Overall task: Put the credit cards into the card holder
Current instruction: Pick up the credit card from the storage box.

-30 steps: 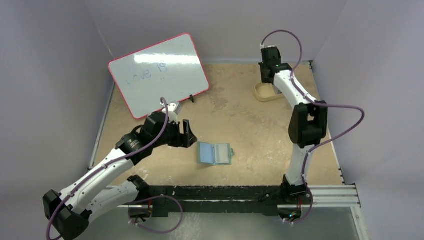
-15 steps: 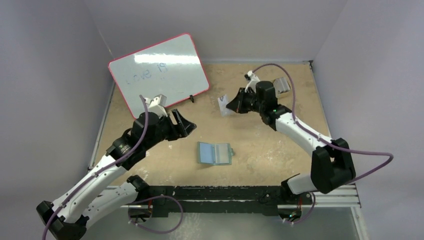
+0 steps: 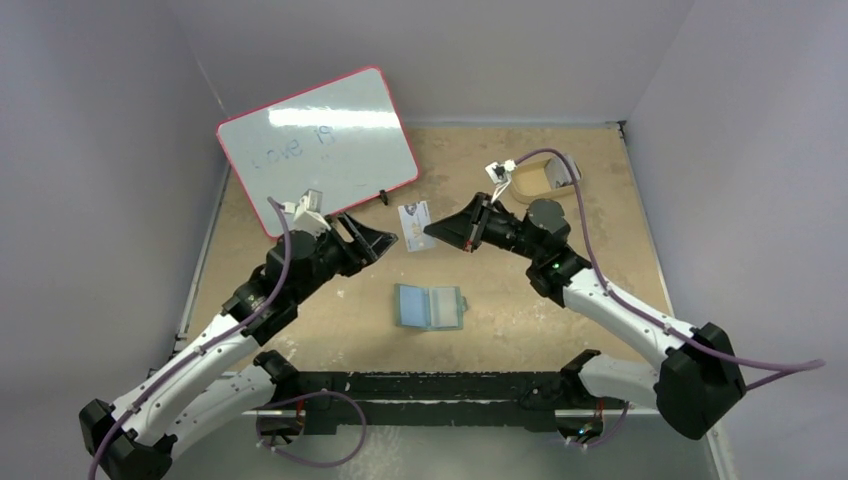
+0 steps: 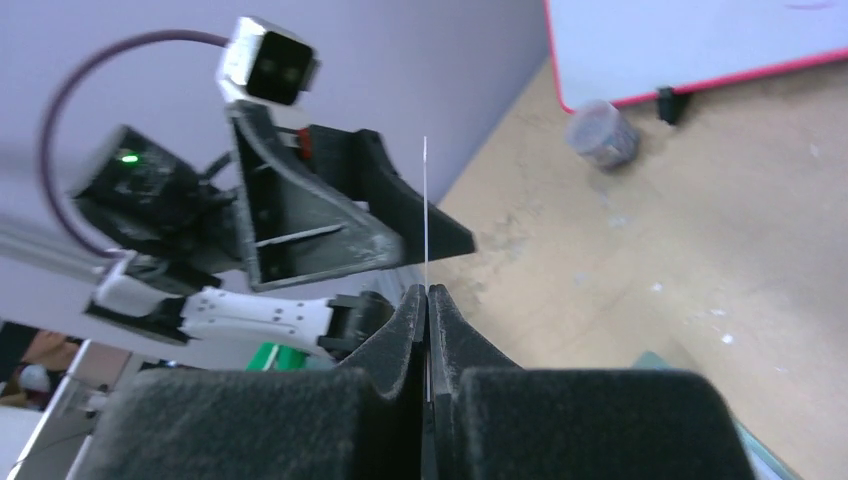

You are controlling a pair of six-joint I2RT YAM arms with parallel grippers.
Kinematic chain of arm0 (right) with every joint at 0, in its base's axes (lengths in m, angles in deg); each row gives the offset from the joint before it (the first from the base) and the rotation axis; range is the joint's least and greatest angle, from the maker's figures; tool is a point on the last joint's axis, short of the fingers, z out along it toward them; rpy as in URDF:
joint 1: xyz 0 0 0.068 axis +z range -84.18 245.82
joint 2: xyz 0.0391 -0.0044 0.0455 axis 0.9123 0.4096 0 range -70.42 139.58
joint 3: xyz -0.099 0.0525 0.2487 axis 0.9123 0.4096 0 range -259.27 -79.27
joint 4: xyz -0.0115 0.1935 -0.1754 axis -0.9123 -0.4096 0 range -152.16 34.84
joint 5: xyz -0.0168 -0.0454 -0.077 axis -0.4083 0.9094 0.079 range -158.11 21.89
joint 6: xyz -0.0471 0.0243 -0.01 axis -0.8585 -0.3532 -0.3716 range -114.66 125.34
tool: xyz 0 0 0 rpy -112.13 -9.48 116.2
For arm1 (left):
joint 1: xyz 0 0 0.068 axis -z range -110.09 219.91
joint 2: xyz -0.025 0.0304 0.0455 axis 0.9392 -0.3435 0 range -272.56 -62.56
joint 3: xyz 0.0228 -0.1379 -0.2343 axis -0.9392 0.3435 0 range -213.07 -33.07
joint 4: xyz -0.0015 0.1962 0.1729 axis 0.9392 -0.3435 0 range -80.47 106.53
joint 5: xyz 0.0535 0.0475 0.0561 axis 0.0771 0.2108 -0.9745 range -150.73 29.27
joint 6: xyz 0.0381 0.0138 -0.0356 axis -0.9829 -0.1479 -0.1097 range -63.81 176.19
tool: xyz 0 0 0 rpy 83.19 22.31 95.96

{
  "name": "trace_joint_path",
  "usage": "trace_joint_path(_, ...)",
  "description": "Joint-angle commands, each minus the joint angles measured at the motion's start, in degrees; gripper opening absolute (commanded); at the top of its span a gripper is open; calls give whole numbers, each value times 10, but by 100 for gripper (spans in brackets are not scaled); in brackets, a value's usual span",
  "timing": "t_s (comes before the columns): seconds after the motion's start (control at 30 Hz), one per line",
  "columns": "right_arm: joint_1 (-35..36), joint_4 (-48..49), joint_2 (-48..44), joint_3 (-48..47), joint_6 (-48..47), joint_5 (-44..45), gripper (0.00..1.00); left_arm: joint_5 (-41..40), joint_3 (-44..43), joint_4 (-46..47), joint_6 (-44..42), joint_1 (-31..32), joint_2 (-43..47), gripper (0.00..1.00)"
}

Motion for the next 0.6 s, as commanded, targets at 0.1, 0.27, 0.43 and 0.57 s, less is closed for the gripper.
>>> trace_joint_path(0.1,-1,120,-56,18,84,-34,0,42,33,163,50,0,34,69)
trace_joint_path(0.27,5,95,-76,1,88,-37,0,74,22,212,50,0,24,69)
trace_joint_path(0.43,27,88,-80,0,98,-26,0,131,23,299,72,0,14,67)
trace_joint_path(0.57,49,91,-80,7,106,-11,0,168,42,379,108,0,8,59)
